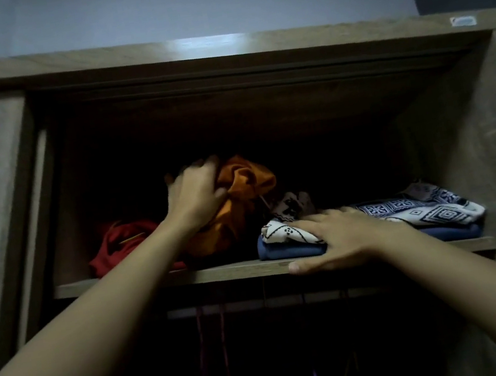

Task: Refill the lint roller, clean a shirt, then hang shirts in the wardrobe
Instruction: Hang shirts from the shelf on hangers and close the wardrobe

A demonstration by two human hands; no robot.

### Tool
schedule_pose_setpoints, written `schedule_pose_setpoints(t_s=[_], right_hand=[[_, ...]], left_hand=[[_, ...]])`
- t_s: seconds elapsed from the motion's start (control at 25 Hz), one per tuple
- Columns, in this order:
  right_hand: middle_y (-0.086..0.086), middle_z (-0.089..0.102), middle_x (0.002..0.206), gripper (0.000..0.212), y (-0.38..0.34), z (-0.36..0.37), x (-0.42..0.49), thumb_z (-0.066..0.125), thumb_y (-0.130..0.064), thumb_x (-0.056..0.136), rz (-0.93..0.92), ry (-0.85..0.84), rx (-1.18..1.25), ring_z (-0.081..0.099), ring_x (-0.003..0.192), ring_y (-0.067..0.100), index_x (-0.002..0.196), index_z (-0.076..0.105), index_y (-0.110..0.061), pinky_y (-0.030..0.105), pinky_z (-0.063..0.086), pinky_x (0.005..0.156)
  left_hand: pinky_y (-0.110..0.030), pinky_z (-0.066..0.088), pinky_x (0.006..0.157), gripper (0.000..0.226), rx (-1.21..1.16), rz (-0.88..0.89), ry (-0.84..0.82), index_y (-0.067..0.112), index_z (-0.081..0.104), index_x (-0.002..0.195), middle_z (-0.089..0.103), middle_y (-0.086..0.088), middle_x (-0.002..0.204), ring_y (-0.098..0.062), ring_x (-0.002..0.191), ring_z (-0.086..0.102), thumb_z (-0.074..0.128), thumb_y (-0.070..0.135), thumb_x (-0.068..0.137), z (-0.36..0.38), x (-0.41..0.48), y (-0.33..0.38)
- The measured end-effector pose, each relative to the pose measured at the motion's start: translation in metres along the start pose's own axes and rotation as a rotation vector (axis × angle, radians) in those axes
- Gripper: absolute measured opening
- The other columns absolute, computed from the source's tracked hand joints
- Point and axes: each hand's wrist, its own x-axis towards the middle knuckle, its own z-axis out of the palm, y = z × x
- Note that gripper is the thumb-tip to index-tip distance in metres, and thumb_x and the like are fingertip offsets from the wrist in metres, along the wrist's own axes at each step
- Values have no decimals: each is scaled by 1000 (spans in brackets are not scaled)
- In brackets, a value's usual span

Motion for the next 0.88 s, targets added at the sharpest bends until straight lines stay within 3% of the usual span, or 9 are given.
schedule_pose_setpoints(t_s=[0.2, 0.28, 0.36, 0.48, 0.6, 0.64, 0.72, 0.8, 0.88], right_hand=[[-9, 25, 154, 93, 2, 3, 3, 32, -88, 62, 49, -14, 2, 24, 139, 22, 143, 10, -46, 46, 15, 113], [-8, 17, 156, 100, -2, 2, 0, 34, -89, 59, 47, 32, 52, 16, 143, 20, 143, 3, -45, 49, 8, 115], [-7, 8, 158, 112, -15, -1, -5, 38, -92, 52, 11, 211, 249, 10, 144, 15, 144, -4, -43, 48, 7, 118], [-6, 10, 158, 120, -58, -10, -17, 58, -84, 48, -114, 536, 539, 15, 143, 14, 144, -3, -42, 48, 22, 115], [-2, 1, 157, 126, -114, -13, -27, 73, -68, 47, -228, 664, 629, 14, 143, 22, 138, -12, -48, 49, 24, 113], [-1, 3, 155, 124, -131, -11, -30, 76, -62, 50, -268, 706, 632, 19, 142, 26, 137, -11, -50, 49, 28, 111], [3, 29, 141, 99, -157, -5, -34, 75, -45, 64, -360, 824, 742, 42, 127, 25, 139, 11, -43, 40, 44, 98], [1, 53, 113, 54, -170, -2, -37, 63, -22, 74, -389, 860, 926, 58, 101, 12, 124, 44, -28, 19, 47, 80], [3, 62, 98, 33, -175, 3, -44, 52, -13, 72, -387, 823, 1064, 60, 87, 5, 103, 59, -16, 15, 46, 72]], left_hand=[[-40, 39, 67, 26, -252, -112, 497, 7, 48, 104, 51, -15, 103, -36, 92, 53, 53, 1, 80, -27, 4, -4], [-36, 36, 64, 19, -353, -67, 570, 6, 49, 97, 50, -13, 96, -31, 84, 51, 51, -1, 80, -47, 3, -9], [-32, 40, 64, 13, -411, 25, 597, 6, 49, 94, 48, -9, 91, -23, 79, 48, 51, 0, 83, -66, -6, -6], [-12, 31, 59, 13, -455, 108, 711, 1, 51, 92, 46, -8, 87, -10, 74, 41, 57, 12, 87, -102, -29, 2], [-20, 24, 62, 29, -452, 40, 802, -7, 51, 93, 54, -23, 92, -14, 78, 41, 50, 22, 85, -138, -45, 3], [-22, 23, 63, 32, -432, 9, 791, -8, 50, 95, 55, -24, 94, -17, 78, 42, 47, 23, 84, -146, -50, 2], [-28, 26, 63, 36, -365, -26, 691, -5, 50, 98, 56, -24, 97, -24, 82, 49, 45, 27, 82, -158, -61, -5], [-33, 31, 70, 40, -237, -54, 444, -1, 51, 105, 53, -23, 103, -32, 92, 52, 47, 30, 81, -169, -72, -19], [-28, 29, 70, 34, -131, -84, 169, 2, 50, 108, 48, -21, 107, -30, 96, 49, 54, 26, 85, -176, -88, -35]])
